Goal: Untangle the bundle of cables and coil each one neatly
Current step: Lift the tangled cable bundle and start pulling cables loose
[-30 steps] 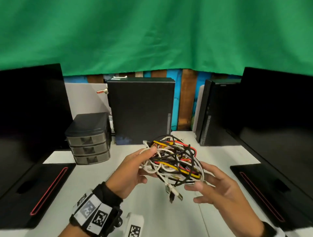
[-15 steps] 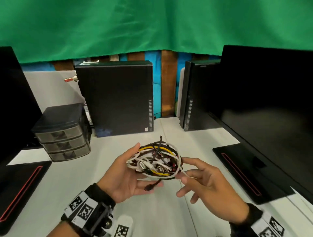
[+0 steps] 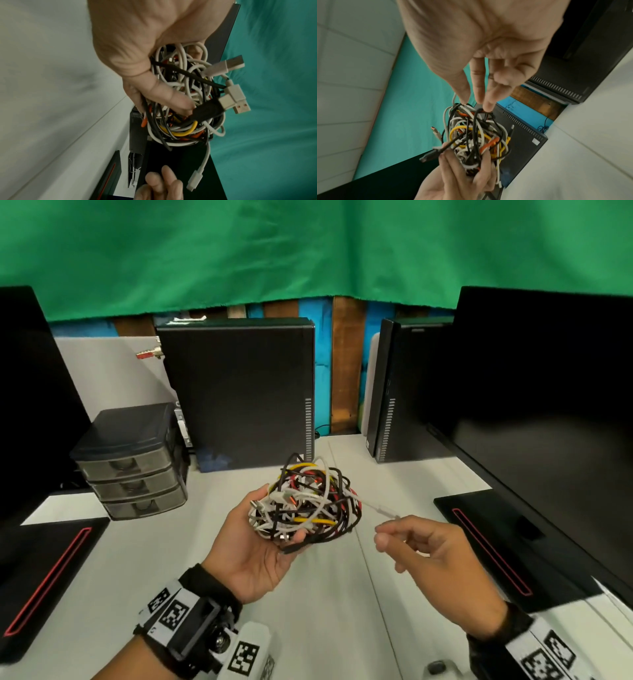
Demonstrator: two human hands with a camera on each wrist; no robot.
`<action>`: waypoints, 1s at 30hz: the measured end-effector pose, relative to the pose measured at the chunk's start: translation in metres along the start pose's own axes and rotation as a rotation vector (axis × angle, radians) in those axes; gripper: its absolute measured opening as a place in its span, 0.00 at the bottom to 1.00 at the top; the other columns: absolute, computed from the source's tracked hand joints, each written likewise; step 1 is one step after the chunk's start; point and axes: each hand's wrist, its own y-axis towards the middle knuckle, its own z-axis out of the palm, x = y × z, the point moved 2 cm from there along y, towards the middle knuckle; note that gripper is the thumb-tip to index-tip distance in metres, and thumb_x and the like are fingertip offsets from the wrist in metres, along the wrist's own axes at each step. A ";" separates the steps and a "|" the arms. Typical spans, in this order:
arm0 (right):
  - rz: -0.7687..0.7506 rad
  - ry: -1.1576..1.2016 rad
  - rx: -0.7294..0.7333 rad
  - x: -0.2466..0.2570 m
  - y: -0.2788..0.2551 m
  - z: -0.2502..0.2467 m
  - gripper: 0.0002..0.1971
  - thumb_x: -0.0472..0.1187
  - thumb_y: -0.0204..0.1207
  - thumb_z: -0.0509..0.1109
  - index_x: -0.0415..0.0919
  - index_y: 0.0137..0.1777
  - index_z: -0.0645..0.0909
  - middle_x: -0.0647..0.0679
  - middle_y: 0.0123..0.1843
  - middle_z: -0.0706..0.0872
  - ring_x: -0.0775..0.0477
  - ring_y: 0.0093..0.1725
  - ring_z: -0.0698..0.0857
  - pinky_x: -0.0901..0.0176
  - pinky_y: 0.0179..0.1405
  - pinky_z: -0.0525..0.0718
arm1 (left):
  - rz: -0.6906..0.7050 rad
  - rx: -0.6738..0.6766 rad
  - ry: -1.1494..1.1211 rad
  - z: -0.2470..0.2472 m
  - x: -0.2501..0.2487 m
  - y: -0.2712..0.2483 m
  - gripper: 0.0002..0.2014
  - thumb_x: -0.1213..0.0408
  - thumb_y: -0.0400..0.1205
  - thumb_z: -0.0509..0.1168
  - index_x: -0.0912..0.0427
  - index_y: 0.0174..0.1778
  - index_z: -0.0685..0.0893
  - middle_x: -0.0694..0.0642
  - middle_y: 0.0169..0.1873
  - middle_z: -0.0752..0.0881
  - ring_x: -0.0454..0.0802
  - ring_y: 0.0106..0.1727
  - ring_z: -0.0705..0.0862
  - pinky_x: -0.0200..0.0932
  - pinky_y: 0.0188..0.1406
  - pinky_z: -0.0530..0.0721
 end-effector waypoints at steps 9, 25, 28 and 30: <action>0.249 0.213 0.257 0.011 -0.031 0.058 0.20 0.55 0.72 0.72 0.36 0.47 0.90 0.42 0.40 0.93 0.45 0.32 0.85 0.63 0.21 0.75 | 0.224 0.006 -0.053 0.006 0.025 0.001 0.27 0.49 0.79 0.59 0.63 0.67 0.85 0.65 0.61 0.87 0.61 0.54 0.89 0.51 0.56 0.87; 0.205 0.467 -0.049 -0.002 -0.021 0.042 0.05 0.31 0.72 0.74 0.28 0.39 0.87 0.36 0.27 0.82 0.48 0.24 0.76 0.62 0.17 0.72 | 0.304 0.159 -0.069 0.018 0.036 -0.004 0.26 0.61 0.64 0.71 0.65 0.58 0.90 0.67 0.54 0.90 0.67 0.51 0.91 0.62 0.47 0.90; 0.187 0.455 -0.021 -0.004 -0.021 0.041 0.09 0.30 0.77 0.74 0.32 0.36 0.89 0.39 0.25 0.79 0.49 0.23 0.72 0.61 0.17 0.71 | 0.313 0.165 -0.088 0.017 0.036 -0.004 0.24 0.60 0.66 0.67 0.64 0.58 0.89 0.65 0.52 0.90 0.67 0.50 0.90 0.63 0.49 0.90; 0.191 0.446 0.000 -0.006 -0.021 0.039 0.15 0.24 0.80 0.66 0.33 0.35 0.90 0.39 0.26 0.80 0.49 0.22 0.72 0.61 0.18 0.72 | 0.316 0.112 -0.093 0.012 0.035 -0.002 0.24 0.59 0.70 0.64 0.63 0.61 0.87 0.65 0.54 0.89 0.67 0.53 0.88 0.67 0.58 0.87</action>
